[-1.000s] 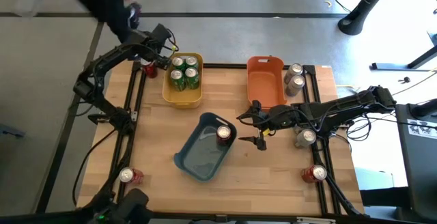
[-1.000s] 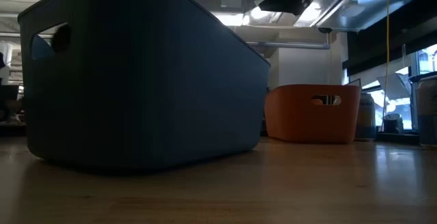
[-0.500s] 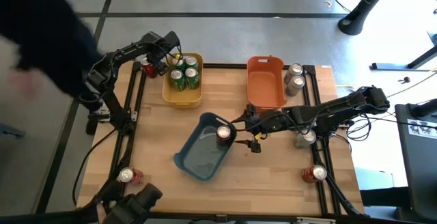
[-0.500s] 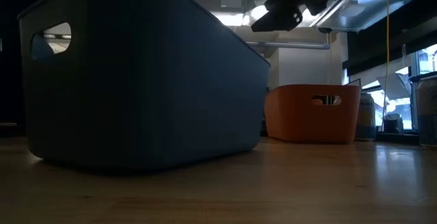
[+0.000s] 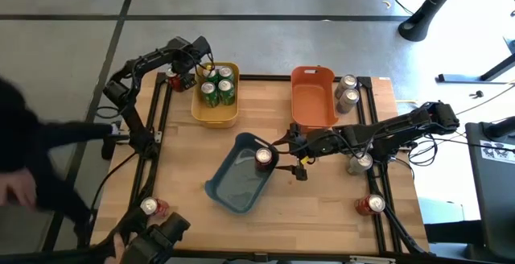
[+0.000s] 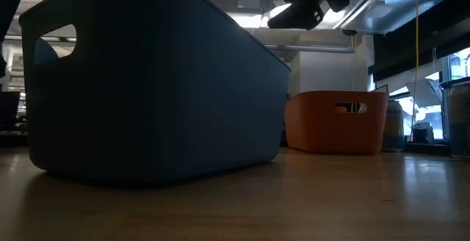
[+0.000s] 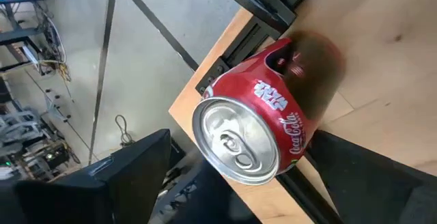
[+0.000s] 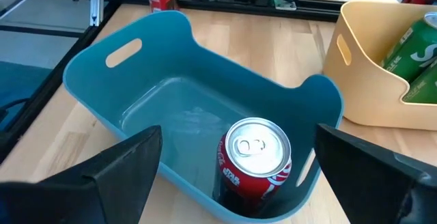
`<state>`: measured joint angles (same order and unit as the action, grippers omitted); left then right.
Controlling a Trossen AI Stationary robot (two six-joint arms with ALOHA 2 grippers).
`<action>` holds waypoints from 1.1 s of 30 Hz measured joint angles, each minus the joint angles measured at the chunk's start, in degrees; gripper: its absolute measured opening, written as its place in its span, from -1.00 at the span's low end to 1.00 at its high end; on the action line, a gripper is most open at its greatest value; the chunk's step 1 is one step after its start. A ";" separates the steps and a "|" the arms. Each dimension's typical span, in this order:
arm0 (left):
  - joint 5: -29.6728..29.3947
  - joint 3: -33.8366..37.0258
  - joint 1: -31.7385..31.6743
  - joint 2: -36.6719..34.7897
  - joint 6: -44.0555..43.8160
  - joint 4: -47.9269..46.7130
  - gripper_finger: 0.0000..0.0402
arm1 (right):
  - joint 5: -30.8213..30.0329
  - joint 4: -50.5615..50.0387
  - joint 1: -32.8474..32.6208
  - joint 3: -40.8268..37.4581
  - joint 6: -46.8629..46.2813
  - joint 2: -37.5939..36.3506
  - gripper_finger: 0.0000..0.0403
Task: Sort soda cans
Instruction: Put the red soda can into the blue bin
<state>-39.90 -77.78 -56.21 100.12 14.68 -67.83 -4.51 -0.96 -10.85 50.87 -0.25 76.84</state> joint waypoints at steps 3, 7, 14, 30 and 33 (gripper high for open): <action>0.02 0.00 -0.47 0.62 2.04 0.14 0.72 | 0.02 0.01 0.00 0.00 -0.74 0.00 0.88; 0.29 0.00 -1.73 1.02 3.76 1.72 0.72 | 0.02 0.04 -0.01 0.00 -0.74 0.00 0.88; -0.32 -0.02 -3.67 1.02 3.56 2.66 0.72 | 0.02 0.05 0.00 0.00 -0.74 0.00 0.88; 0.20 -0.02 -2.99 1.02 5.55 1.04 0.72 | 0.02 0.82 -0.01 0.00 -0.73 -0.02 0.88; 0.28 0.00 -2.64 1.04 5.65 0.89 0.72 | 0.04 0.79 0.00 0.00 -0.72 -0.02 0.88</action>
<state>-39.62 -77.78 -58.85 101.16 20.34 -66.93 -4.48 -0.17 -10.85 50.87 -0.97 76.82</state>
